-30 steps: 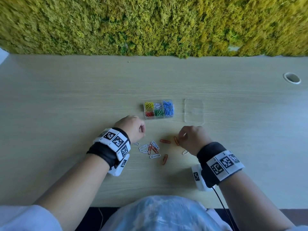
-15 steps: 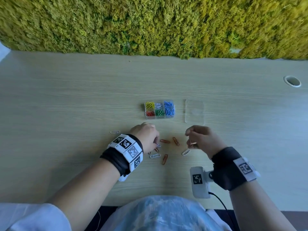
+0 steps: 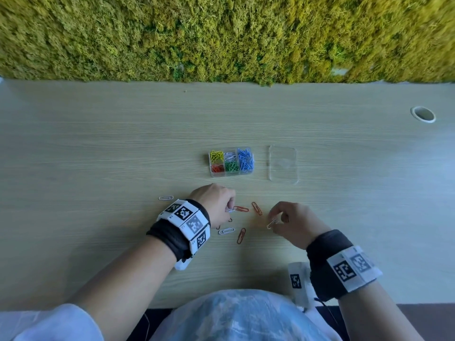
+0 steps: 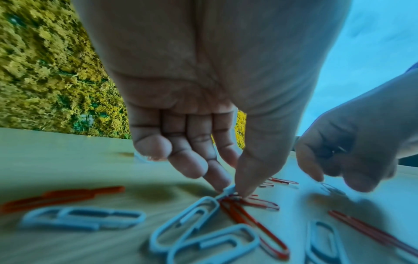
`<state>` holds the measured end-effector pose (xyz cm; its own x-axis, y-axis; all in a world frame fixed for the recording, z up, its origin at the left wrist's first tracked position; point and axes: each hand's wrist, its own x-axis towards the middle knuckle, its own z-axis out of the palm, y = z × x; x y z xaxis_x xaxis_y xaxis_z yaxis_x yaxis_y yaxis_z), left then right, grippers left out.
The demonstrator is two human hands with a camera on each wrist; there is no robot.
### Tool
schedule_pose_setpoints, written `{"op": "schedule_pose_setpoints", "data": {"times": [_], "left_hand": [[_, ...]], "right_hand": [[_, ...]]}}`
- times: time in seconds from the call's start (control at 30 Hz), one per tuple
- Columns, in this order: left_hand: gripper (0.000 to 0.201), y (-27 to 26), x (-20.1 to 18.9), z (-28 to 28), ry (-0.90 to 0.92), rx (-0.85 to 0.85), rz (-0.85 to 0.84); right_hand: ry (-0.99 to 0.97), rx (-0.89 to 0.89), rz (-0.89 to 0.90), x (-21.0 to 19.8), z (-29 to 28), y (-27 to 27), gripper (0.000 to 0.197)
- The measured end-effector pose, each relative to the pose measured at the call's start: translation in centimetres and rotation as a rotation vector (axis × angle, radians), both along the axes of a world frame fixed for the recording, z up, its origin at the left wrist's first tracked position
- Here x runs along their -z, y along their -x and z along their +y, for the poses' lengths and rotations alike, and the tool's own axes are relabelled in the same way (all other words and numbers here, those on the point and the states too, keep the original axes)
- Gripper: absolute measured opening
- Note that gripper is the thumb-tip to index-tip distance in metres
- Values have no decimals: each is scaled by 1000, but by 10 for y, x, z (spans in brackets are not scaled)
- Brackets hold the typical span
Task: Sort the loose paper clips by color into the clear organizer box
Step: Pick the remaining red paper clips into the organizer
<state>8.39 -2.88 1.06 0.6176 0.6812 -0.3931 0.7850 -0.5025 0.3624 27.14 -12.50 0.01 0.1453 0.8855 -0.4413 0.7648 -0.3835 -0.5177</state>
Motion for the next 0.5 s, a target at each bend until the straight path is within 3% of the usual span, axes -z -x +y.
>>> {"op": "schedule_pose_setpoints", "data": {"times": [0.2, 0.4, 0.5], "left_hand": [[17, 6, 2, 1, 73, -81, -28], [19, 7, 5, 0, 112, -140, -83], [18, 9, 5, 2, 114, -163, -113]], "right_hand": [[-1, -69, -173, -2, 3, 7, 11], [5, -102, -223, -3, 3, 9, 20], [-21, -98, -209, -2, 2, 8, 14]]}}
